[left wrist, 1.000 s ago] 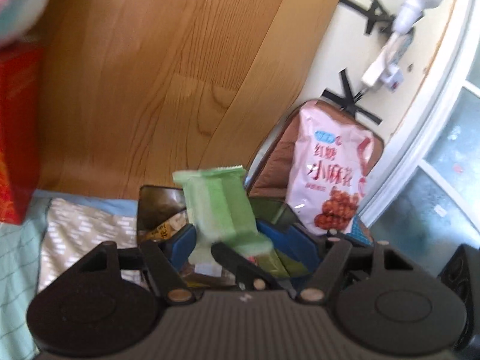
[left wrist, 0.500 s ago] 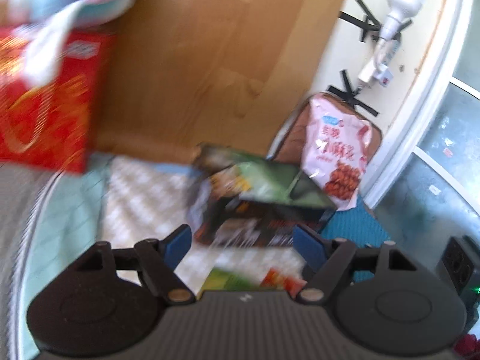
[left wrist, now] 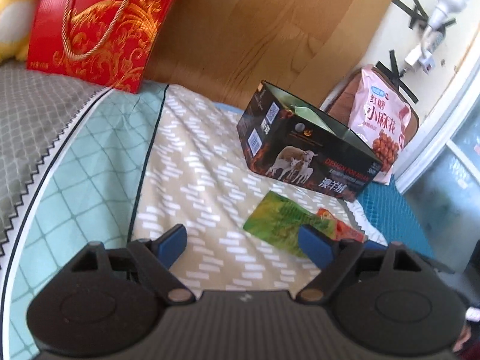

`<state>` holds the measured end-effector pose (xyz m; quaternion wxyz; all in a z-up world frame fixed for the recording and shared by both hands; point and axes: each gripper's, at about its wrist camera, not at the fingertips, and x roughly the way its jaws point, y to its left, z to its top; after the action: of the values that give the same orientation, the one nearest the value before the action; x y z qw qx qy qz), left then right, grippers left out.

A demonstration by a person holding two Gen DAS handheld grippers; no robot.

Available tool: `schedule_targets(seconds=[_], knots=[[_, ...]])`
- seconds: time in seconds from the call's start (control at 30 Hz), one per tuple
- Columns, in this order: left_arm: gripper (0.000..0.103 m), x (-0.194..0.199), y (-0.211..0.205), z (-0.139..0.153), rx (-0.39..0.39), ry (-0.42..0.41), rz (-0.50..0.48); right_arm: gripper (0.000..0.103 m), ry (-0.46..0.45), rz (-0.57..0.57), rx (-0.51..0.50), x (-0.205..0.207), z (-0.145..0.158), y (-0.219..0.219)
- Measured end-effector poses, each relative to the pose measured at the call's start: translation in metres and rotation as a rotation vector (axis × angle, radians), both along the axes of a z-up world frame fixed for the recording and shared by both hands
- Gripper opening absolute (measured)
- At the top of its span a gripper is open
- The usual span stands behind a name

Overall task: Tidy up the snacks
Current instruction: 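Move the left tool toward the green-yellow packet beside the tin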

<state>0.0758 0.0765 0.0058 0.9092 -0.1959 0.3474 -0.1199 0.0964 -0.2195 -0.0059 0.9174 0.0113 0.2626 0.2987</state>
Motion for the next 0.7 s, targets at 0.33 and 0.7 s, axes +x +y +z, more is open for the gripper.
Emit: schedule_targets(seconds=[0.33,0.7], knots=[[0.092,-0.004,-0.001,-0.004,-0.008,-0.046,-0.018,0.071,0.035,-0.002,-0.002,0.001,-0.004,-0.002],[0.092,-0.006,0.004,-0.004,-0.063,-0.056,-0.029,0.071,0.033,-0.026,-0.013,0.001,-0.004,-0.001]])
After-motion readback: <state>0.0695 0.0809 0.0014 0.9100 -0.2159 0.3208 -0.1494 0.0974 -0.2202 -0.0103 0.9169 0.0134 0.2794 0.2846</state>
